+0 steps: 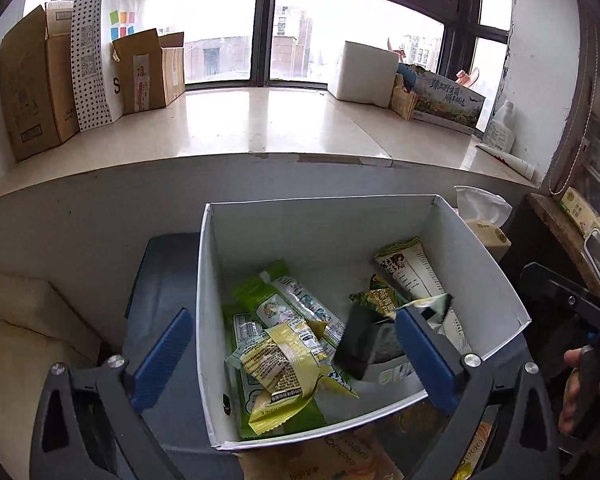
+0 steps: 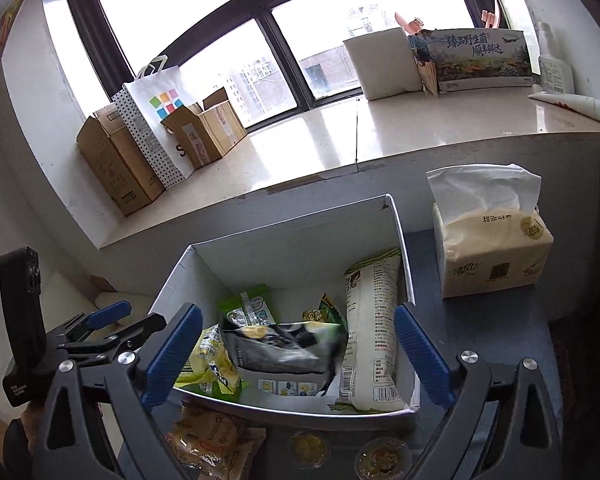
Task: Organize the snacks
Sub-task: 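Carry the dark bag into the box and open the right gripper, then grasp the cream pastry bag with the right gripper while the left approaches a brown-edged packet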
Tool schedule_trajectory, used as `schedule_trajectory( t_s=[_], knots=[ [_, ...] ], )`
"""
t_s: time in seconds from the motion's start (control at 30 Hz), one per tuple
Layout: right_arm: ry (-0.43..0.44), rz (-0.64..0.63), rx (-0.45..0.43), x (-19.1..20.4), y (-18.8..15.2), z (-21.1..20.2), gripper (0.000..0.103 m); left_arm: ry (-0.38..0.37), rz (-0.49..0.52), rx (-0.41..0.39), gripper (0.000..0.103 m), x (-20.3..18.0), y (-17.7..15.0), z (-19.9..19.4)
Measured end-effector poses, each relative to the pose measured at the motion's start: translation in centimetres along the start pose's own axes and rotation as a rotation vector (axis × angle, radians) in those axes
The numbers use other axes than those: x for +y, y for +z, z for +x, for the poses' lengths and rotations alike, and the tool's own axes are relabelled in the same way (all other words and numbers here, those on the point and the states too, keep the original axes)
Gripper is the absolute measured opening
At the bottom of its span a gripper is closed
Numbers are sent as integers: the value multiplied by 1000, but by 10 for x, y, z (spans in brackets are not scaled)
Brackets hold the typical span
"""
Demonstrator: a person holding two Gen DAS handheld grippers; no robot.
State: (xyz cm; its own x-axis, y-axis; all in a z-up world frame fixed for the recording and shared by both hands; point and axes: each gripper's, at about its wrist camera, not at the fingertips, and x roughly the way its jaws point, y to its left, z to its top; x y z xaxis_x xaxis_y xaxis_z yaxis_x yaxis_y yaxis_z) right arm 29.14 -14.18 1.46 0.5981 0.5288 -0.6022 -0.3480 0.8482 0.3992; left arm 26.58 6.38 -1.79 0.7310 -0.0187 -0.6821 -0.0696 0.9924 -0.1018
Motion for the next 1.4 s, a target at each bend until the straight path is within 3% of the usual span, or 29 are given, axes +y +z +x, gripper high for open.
schedule_trajectory(
  t_s=[0.23, 0.37, 0.63, 0.77, 0.9, 1.07, 1.23, 1.4],
  knots=[
    [28, -7, -19, 11, -4, -18, 103, -23, -3, -20, 103, 3, -6, -20],
    [32, -65, -24, 24, -11, -34, 103, 4, 25, -49, 103, 4, -16, -42],
    [70, -179, -52, 50, -60, -79, 103, -28, 44, -82, 103, 6, -63, -88],
    [78, -200, -2, 56, -89, -81, 103, -55, 30, -76, 103, 7, -97, -105],
    [93, -237, 85, 63, -121, -64, 103, -24, -14, -44, 103, 17, -133, -113],
    [56, -431, 185, 97, -152, -33, 103, -16, -86, -25, 103, 40, -163, -122],
    [12, -593, 231, 128, -158, 2, 103, 32, -149, -6, 103, 68, -177, -126],
    [-97, -816, 255, 153, -157, 41, 103, 36, -203, 3, 103, 90, -191, -129]
  ],
)
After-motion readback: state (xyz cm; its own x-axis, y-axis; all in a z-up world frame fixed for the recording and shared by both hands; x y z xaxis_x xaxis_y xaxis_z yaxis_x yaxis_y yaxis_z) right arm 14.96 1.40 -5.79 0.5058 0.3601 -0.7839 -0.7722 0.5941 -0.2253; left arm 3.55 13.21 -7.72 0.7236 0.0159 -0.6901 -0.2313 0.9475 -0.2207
